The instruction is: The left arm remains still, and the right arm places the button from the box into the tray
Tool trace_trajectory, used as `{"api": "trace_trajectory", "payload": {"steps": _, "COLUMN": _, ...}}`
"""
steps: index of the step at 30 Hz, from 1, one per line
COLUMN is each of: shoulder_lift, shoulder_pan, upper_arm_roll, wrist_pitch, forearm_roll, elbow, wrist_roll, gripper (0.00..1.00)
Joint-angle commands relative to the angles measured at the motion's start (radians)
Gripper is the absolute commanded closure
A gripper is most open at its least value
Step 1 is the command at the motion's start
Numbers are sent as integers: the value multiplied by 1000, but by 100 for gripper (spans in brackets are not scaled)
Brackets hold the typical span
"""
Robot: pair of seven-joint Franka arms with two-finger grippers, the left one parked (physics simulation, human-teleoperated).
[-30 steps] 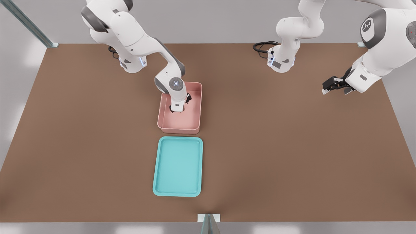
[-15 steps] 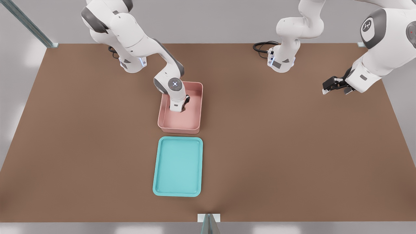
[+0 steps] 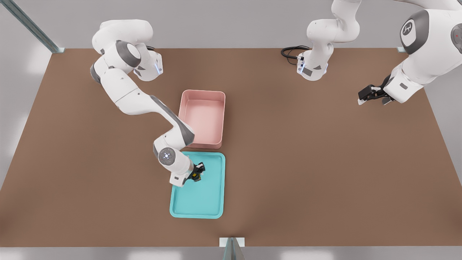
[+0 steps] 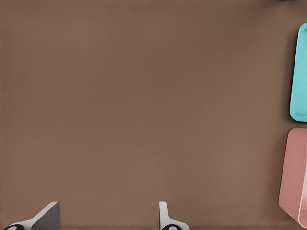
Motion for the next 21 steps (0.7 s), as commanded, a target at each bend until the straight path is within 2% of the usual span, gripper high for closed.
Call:
{"api": "trace_trajectory", "payload": {"steps": 1, "shoulder_lift": -3, "shoulder_pan": 6, "upper_arm_roll": -2, "wrist_pitch": -2, "forearm_roll": -32, "elbow": 4, "wrist_roll": -77, "gripper": 0}}
{"api": "trace_trajectory", "payload": {"steps": 4, "shoulder_lift": -55, "shoulder_pan": 2, "upper_arm_roll": -1, "wrist_pitch": -16, "forearm_roll": -28, "elbow": 18, "wrist_roll": -82, "gripper": 0}}
{"api": "trace_trajectory", "payload": {"steps": 6, "shoulder_lift": -159, "shoulder_pan": -23, "upper_arm_roll": 13, "wrist_pitch": -119, "forearm_roll": -28, "elbow": 5, "wrist_roll": -93, "gripper": 0}}
{"api": "trace_trajectory", "payload": {"steps": 7, "shoulder_lift": -262, "shoulder_pan": -95, "upper_arm_roll": 97, "wrist_pitch": -270, "forearm_roll": -27, "elbow": 2, "wrist_roll": -96, "gripper": 0}}
{"api": "trace_trajectory", "payload": {"steps": 8, "shoulder_lift": -315, "shoulder_pan": -315, "upper_arm_roll": 328, "wrist_pitch": -483, "forearm_roll": -32, "elbow": 5, "wrist_roll": -105, "gripper": 0}}
{"api": "trace_trajectory", "payload": {"steps": 9, "shoulder_lift": -348, "shoulder_pan": -515, "upper_arm_roll": 528, "wrist_pitch": -729, "forearm_roll": -38, "elbow": 25, "wrist_roll": -136, "gripper": 0}}
{"api": "trace_trajectory", "payload": {"steps": 10, "shoulder_lift": -394, "shoulder_pan": -558, "upper_arm_roll": 552, "wrist_pitch": -909, "forearm_roll": -38, "elbow": 73, "wrist_roll": -139, "gripper": 0}}
{"api": "trace_trajectory", "payload": {"steps": 11, "shoulder_lift": -418, "shoulder_pan": -560, "upper_arm_roll": 526, "wrist_pitch": -1117, "forearm_roll": -48, "elbow": 133, "wrist_roll": -139, "gripper": 0}}
{"api": "trace_trajectory", "payload": {"steps": 12, "shoulder_lift": -427, "shoulder_pan": -560, "upper_arm_roll": 510, "wrist_pitch": -1220, "forearm_roll": -107, "elbow": 139, "wrist_roll": -143, "gripper": 0}}
{"api": "trace_trajectory", "payload": {"steps": 13, "shoulder_lift": -548, "shoulder_pan": -367, "upper_arm_roll": 215, "wrist_pitch": -1213, "forearm_roll": -23, "elbow": 169, "wrist_roll": -231, "gripper": 0}}
{"api": "trace_trajectory", "payload": {"steps": 14, "shoulder_lift": -702, "shoulder_pan": -89, "upper_arm_roll": -226, "wrist_pitch": -1179, "forearm_roll": 180, "elbow": 145, "wrist_roll": -218, "gripper": 0}}
{"api": "trace_trajectory", "payload": {"steps": 15, "shoulder_lift": -817, "shoulder_pan": 49, "upper_arm_roll": -431, "wrist_pitch": -1164, "forearm_roll": 287, "elbow": 96, "wrist_roll": -137, "gripper": 0}}
{"api": "trace_trajectory", "payload": {"steps": 16, "shoulder_lift": -842, "shoulder_pan": 78, "upper_arm_roll": -499, "wrist_pitch": -1101, "forearm_roll": 303, "elbow": -5, "wrist_roll": -84, "gripper": 0}}
{"api": "trace_trajectory", "payload": {"steps": 17, "shoulder_lift": -843, "shoulder_pan": 81, "upper_arm_roll": -516, "wrist_pitch": -1081, "forearm_roll": 301, "elbow": -36, "wrist_roll": -70, "gripper": 0}}
{"api": "trace_trajectory", "payload": {"steps": 21, "shoulder_lift": -845, "shoulder_pan": 75, "upper_arm_roll": -514, "wrist_pitch": -1082, "forearm_roll": 320, "elbow": -41, "wrist_roll": -67, "gripper": 0}}
